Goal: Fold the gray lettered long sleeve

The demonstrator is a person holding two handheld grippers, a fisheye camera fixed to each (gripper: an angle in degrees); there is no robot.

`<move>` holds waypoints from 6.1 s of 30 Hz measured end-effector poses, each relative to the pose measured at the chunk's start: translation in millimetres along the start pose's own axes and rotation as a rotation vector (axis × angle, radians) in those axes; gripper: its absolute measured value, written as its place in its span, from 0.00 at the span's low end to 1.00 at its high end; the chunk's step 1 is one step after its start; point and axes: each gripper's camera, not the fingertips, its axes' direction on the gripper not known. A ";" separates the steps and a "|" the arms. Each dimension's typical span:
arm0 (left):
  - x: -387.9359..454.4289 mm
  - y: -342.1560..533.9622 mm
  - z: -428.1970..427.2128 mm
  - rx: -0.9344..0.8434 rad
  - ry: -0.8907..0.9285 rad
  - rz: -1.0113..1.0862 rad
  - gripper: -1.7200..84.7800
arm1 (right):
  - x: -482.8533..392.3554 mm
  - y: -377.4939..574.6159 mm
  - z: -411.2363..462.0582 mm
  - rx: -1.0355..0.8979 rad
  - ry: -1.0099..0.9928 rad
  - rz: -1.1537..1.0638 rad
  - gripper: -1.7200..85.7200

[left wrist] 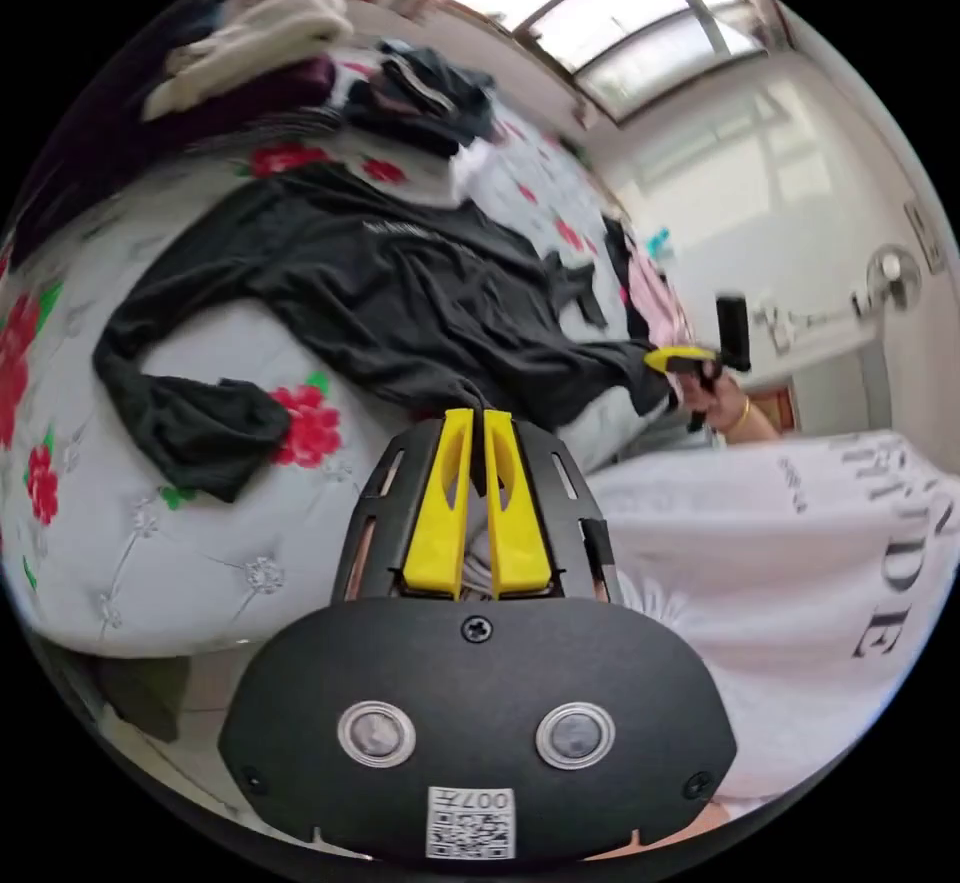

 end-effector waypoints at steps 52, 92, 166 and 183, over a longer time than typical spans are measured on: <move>-137.7 60.0 -107.6 0.064 -0.158 -0.315 0.15 | 83.0 74.1 -36.5 0.187 0.240 0.395 0.02; 2.9 -109.5 -474.7 0.494 0.277 0.164 0.01 | -101.8 -12.0 -316.3 0.569 0.167 -0.146 0.02; -54.8 201.0 -263.1 0.214 -0.103 -0.670 0.14 | 158.6 89.3 -181.1 0.462 1.044 0.730 0.04; -121.2 105.5 -263.7 0.124 -0.155 -0.538 0.02 | -8.3 107.1 49.0 0.208 0.632 0.296 0.02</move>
